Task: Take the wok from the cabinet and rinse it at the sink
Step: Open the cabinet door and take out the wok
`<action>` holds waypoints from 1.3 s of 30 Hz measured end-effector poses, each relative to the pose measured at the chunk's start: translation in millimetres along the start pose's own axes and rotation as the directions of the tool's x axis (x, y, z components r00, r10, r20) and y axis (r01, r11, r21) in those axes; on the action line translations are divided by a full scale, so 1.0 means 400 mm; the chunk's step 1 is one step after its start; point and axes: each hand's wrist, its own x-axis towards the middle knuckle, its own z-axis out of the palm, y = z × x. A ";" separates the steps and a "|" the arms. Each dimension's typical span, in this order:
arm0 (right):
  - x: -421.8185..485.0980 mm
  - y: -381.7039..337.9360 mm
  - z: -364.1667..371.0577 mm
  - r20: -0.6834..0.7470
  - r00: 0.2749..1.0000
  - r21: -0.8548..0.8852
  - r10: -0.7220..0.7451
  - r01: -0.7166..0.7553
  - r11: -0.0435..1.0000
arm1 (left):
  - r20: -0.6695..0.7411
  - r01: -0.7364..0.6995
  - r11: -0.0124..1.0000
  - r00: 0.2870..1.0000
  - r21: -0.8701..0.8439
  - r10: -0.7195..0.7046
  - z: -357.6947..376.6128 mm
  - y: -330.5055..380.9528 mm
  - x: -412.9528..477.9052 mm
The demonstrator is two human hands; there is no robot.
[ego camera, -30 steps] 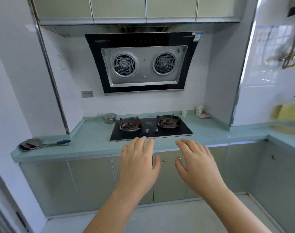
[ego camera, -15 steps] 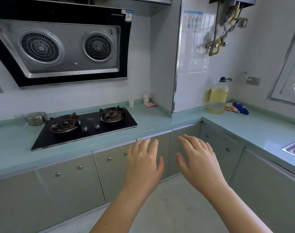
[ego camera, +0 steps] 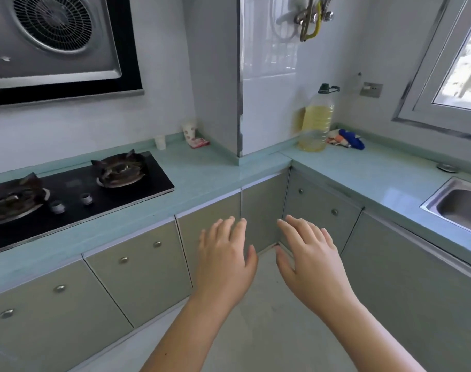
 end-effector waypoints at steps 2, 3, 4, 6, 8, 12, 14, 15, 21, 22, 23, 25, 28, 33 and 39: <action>0.068 -0.003 0.031 0.009 1.000 -0.012 -0.005 0.005 1.000 | 0.010 -0.001 1.000 1.000 -0.010 0.001 0.023 -0.034 0.068; 0.106 -0.007 0.046 0.015 1.000 -0.010 -0.010 0.011 1.000 | 0.011 -0.001 1.000 1.000 -0.011 0.002 0.032 -0.052 0.103; 0.147 -0.011 0.060 0.016 1.000 -0.008 -0.020 0.020 1.000 | 0.012 -0.001 1.000 1.000 -0.009 0.001 0.040 -0.072 0.138; 0.224 -0.024 0.089 0.029 0.999 -0.025 -0.030 0.031 0.999 | 0.019 0.008 1.000 1.000 -0.010 -0.008 0.054 -0.112 0.200; 0.288 -0.034 0.116 0.038 0.999 -0.040 -0.023 0.024 0.999 | 0.031 0.008 1.000 1.000 -0.016 -0.007 0.067 -0.148 0.257; 0.375 -0.020 0.178 0.034 0.999 -0.065 -0.021 0.023 0.998 | 0.037 0.009 0.999 0.999 -0.038 -0.007 0.106 -0.187 0.358; 0.414 0.003 0.199 0.042 0.999 -0.057 -0.020 0.022 0.998 | 0.049 0.013 0.999 0.999 -0.044 -0.011 0.131 -0.190 0.395; 0.433 0.018 0.209 0.044 0.999 -0.051 -0.017 0.020 0.999 | 0.062 0.011 0.999 0.998 -0.048 -0.008 0.146 -0.191 0.413; 0.577 0.133 0.267 0.105 0.992 -0.025 -0.071 0.074 0.997 | 0.053 0.049 0.998 0.997 -0.025 -0.048 0.244 -0.174 0.546; 0.603 0.155 0.276 0.131 0.987 -0.020 -0.089 0.092 0.996 | 0.051 0.063 0.998 0.997 -0.017 -0.062 0.260 -0.166 0.569; 0.629 0.178 0.286 0.146 0.984 -0.009 -0.101 0.104 0.995 | 0.051 0.075 0.997 0.996 -0.011 -0.075 0.278 -0.159 0.592; 0.680 0.223 0.298 0.158 0.980 0.022 -0.124 0.123 0.992 | 0.050 0.101 0.995 0.994 0.011 -0.102 0.314 -0.144 0.640; 0.753 0.291 0.316 0.161 0.972 0.036 -0.171 0.167 0.985 | 0.038 0.164 0.986 0.985 0.033 -0.166 0.364 -0.122 0.708; 0.881 0.362 0.373 0.218 0.947 0.064 -0.236 0.227 0.972 | 0.040 0.289 0.957 0.957 0.000 -0.289 0.432 -0.121 0.773; 0.991 0.353 0.509 0.285 0.897 0.129 -0.338 0.313 0.941 | 0.086 0.486 0.796 0.867 -0.361 -0.491 0.503 -0.209 0.839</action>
